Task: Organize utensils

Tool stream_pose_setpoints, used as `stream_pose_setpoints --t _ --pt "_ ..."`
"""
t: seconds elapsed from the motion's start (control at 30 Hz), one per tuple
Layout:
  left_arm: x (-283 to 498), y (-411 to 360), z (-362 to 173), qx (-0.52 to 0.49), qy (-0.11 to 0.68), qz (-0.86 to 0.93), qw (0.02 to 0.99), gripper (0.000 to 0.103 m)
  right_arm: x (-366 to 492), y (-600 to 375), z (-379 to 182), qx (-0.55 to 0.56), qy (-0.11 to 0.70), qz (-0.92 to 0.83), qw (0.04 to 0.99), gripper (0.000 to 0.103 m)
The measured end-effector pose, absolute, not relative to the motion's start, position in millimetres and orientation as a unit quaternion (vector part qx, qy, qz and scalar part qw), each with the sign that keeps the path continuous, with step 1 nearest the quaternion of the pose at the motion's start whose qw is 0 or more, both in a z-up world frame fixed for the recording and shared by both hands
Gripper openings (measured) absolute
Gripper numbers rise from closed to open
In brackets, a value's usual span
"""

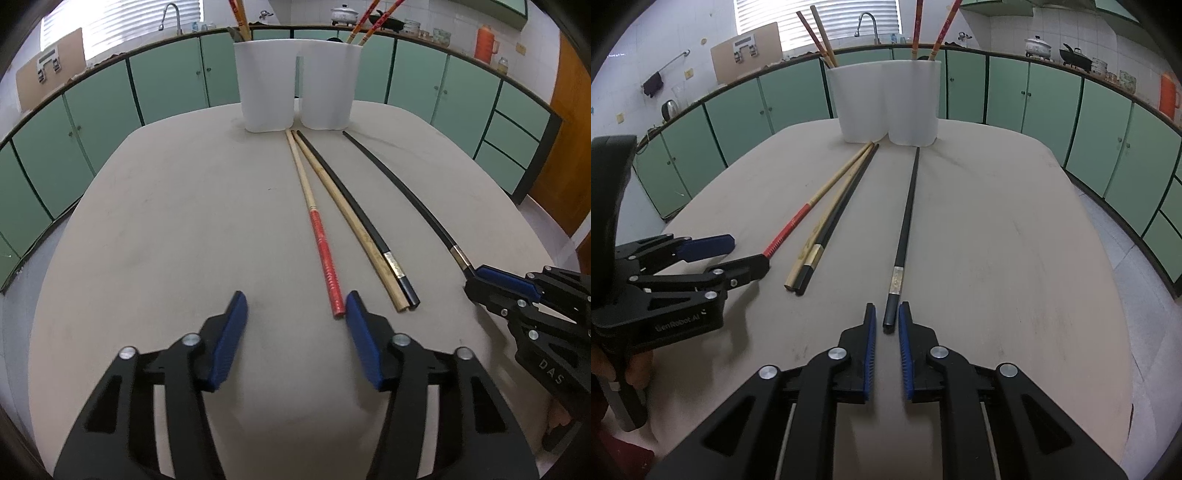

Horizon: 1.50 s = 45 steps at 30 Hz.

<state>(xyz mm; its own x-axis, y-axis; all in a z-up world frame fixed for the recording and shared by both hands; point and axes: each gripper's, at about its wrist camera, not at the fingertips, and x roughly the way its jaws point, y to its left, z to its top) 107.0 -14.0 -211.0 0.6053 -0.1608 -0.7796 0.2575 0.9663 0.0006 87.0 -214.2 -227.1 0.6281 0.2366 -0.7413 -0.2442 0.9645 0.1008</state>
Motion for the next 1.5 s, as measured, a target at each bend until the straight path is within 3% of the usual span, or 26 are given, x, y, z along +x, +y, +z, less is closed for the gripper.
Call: stream_pose_setpoints --t 0.27,0.53,0.7,1.1,1.5 --pt "104.4 -27.6 -211.1 0.065 0.425 -0.145 0.891 0.007 87.1 -214.5 -227.4 -0.001 0.409 0.132 0.903 0.013" --pt "104.2 -24.2 -205.9 0.059 0.419 -0.137 0.896 0.006 84.7 -219.2 -223.2 0.009 0.404 0.124 0.906 0.008" --pt "96.4 -18.5 -175.6 0.068 0.383 -0.131 0.912 0.006 80.0 -224.3 -202.6 0.005 0.385 0.124 0.914 0.007" --pt "76.0 -12.3 -81.0 0.06 0.274 -0.136 0.95 0.005 72.9 -241.2 -113.0 -0.008 0.3 0.127 0.945 0.007" --pt "98.8 -16.1 -17.6 0.035 0.222 -0.159 0.961 0.005 110.2 -250.4 -41.1 0.02 0.245 0.163 0.955 0.007"
